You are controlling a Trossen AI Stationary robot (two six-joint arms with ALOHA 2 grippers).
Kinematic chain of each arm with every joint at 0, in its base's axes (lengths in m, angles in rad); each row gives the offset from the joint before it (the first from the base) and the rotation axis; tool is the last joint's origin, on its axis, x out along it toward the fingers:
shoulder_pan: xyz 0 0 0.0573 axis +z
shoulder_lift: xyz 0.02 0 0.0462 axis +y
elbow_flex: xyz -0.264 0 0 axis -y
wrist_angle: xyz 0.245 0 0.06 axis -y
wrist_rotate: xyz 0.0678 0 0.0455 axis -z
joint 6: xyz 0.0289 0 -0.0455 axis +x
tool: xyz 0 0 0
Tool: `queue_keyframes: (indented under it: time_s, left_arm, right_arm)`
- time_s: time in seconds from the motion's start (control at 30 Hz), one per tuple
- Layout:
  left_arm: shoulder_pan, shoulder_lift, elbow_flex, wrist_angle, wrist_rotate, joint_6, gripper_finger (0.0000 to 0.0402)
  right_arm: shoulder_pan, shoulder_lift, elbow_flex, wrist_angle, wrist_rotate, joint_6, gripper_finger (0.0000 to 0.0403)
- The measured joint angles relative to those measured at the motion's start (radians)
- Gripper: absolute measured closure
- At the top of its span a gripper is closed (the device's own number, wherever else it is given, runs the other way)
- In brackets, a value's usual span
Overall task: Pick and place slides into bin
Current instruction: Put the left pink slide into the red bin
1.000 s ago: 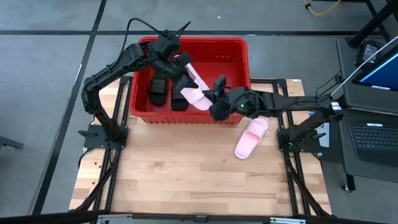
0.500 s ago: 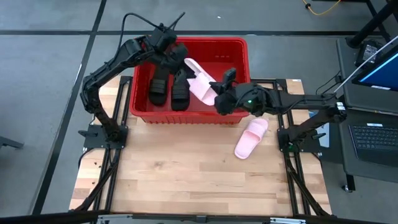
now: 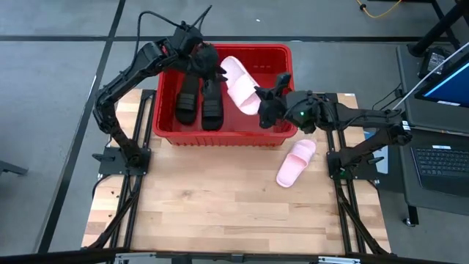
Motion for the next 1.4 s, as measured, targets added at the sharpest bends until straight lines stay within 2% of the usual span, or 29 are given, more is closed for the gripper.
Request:
queue_keyframes:
  time_s: [0.27, 0.5, 0.83, 0.97, 1.03, 1.23, 1.4]
  left_arm:
    - [0.002, -0.087, 0.0, 0.151, -0.062, 0.149, 0.031]
    - [0.002, -0.157, 0.0, 0.164, -0.063, 0.212, 0.0393]
    - [0.002, -0.228, -0.106, 0.154, -0.079, 0.154, 0.04]
    - [0.002, -0.289, -0.218, 0.175, -0.091, 0.144, 0.04]
    - [0.002, -0.33, -0.303, 0.224, -0.105, 0.13, 0.04]
    - [0.002, -0.493, -0.618, 0.565, -0.08, 0.055, 0.04]
    - [0.002, -0.582, -0.814, 0.733, -0.086, 0.002, 0.0399]
  right_arm:
    - [-0.085, 0.003, 0.0, -0.005, -0.006, 0.126, 0.0397]
    - [-0.141, 0.041, 0.0, 0.004, -0.006, 0.157, 0.0397]
    - [-0.225, 0.101, 0.0, 0.042, -0.072, 0.273, 0.0397]
    - [-0.268, 0.125, 0.0, 0.035, -0.081, 0.369, 0.0397]
    - [-0.287, 0.147, 0.0, 0.03, -0.129, 0.401, 0.0397]
    - [-0.318, 0.234, 0.0, 0.019, -0.174, 0.423, 0.0397]
    - [-0.344, 0.289, 0.0, 0.019, -0.162, 0.508, 0.0397]
